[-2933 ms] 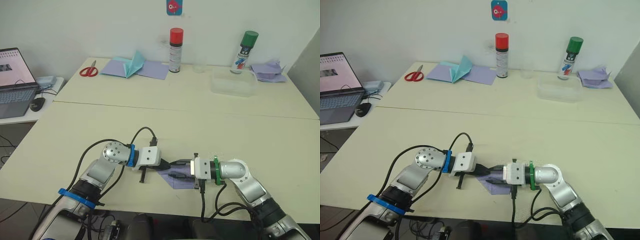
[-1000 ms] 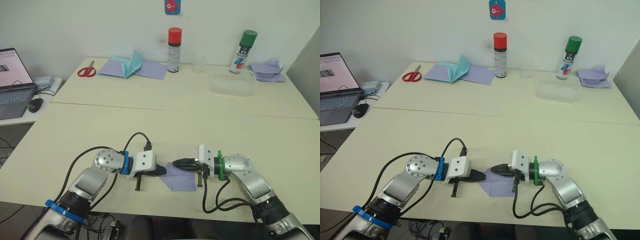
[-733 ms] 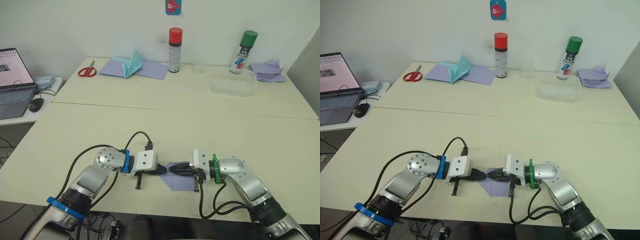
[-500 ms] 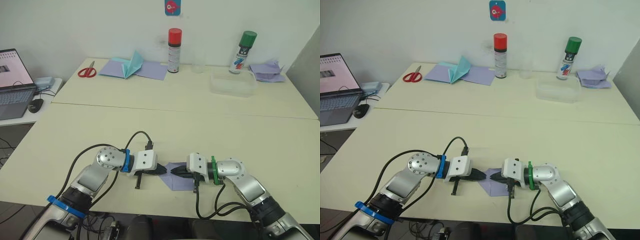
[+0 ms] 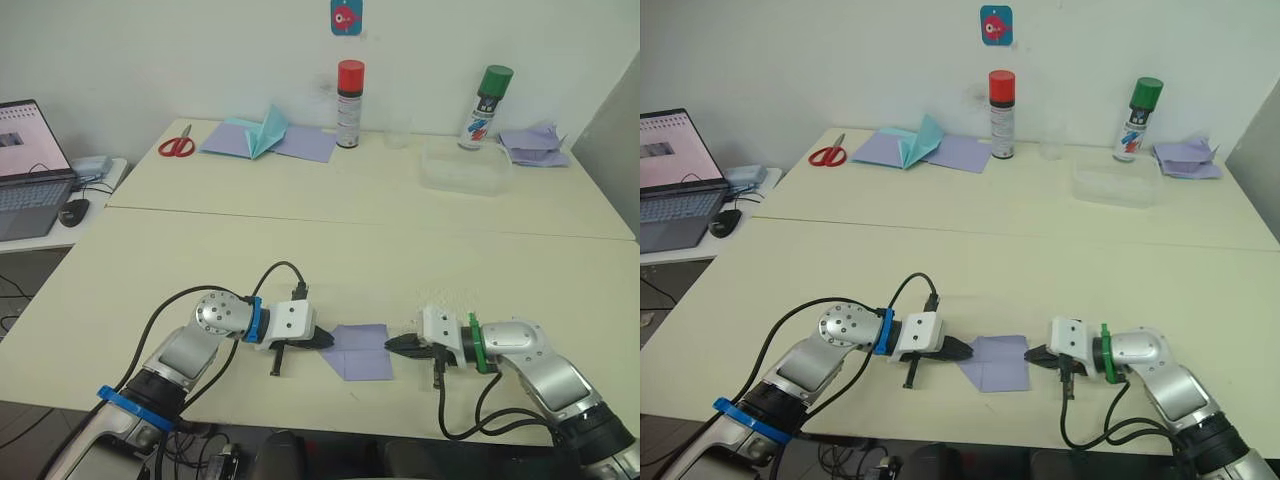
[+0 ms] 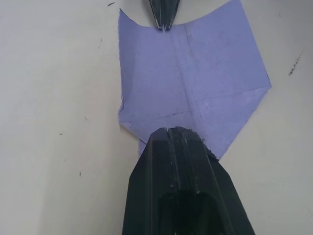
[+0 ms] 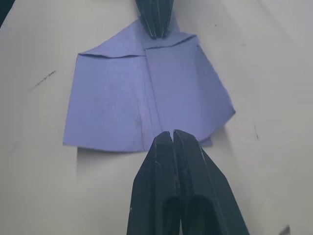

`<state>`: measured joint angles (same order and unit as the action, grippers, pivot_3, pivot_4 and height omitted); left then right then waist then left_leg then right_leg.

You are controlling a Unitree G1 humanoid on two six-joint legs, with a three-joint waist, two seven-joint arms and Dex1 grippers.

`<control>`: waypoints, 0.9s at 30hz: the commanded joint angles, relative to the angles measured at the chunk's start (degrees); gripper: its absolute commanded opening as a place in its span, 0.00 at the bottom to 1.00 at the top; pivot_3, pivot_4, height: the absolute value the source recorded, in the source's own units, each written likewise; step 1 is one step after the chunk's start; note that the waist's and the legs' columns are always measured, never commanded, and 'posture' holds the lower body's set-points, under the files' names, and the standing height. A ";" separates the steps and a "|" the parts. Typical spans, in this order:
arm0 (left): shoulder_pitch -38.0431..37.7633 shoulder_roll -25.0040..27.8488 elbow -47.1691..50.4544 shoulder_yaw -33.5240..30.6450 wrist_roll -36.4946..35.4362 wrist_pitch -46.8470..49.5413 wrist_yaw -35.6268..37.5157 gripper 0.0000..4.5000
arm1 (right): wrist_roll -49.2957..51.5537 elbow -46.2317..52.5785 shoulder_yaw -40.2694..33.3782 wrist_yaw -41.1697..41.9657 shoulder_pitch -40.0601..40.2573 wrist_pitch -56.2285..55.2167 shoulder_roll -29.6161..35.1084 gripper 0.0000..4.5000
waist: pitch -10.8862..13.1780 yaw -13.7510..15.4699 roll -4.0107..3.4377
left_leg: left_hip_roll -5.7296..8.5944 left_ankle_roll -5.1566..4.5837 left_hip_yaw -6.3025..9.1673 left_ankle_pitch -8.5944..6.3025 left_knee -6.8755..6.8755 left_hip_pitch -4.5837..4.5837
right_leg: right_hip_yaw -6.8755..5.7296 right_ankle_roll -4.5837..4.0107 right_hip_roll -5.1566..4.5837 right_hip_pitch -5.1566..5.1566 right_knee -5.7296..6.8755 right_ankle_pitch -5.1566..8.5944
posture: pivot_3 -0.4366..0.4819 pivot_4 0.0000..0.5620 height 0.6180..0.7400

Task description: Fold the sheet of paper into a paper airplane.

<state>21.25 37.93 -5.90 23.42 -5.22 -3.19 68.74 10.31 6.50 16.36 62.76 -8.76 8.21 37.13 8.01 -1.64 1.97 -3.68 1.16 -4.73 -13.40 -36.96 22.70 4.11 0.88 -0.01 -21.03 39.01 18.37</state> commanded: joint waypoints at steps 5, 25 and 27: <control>-0.22 1.08 -6.07 1.21 5.05 1.52 -0.25 0.00 | 1.54 1.47 1.87 -1.81 -3.02 1.05 -7.11 0.01 | 0.03 -0.03 -0.03 | 0.00 0.00 0.01 0.00 0.00 0.05 | -0.01 0.03 0.01 -0.04 0.00 0.00 | 0.48 0.27 1.00; 0.91 -4.44 1.55 1.17 1.65 7.54 1.37 0.00 | -8.91 -6.72 6.96 -5.19 -5.35 -0.33 -6.06 0.01 | 0.23 -0.03 0.20 | 0.04 0.01 -0.02 -0.01 0.06 0.24 | -0.02 -0.05 0.06 -0.21 -0.01 -0.05 | 0.48 0.27 1.00; 0.33 -3.91 1.26 1.62 2.55 6.47 1.88 0.00 | -8.92 -6.87 6.78 -5.27 -5.27 -0.44 -5.88 0.01 | 0.23 -0.04 0.19 | 0.04 0.01 -0.01 -0.01 0.06 0.22 | -0.02 -0.06 0.05 -0.18 -0.02 -0.05 | 0.48 0.27 1.00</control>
<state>22.60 32.97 -4.33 23.32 -4.68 3.89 69.50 3.79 2.61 23.25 58.44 -14.68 6.57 29.92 8.24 -1.68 2.17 -3.64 1.16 -4.75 -13.41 -36.90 22.92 4.10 0.82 0.03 -21.21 39.00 18.32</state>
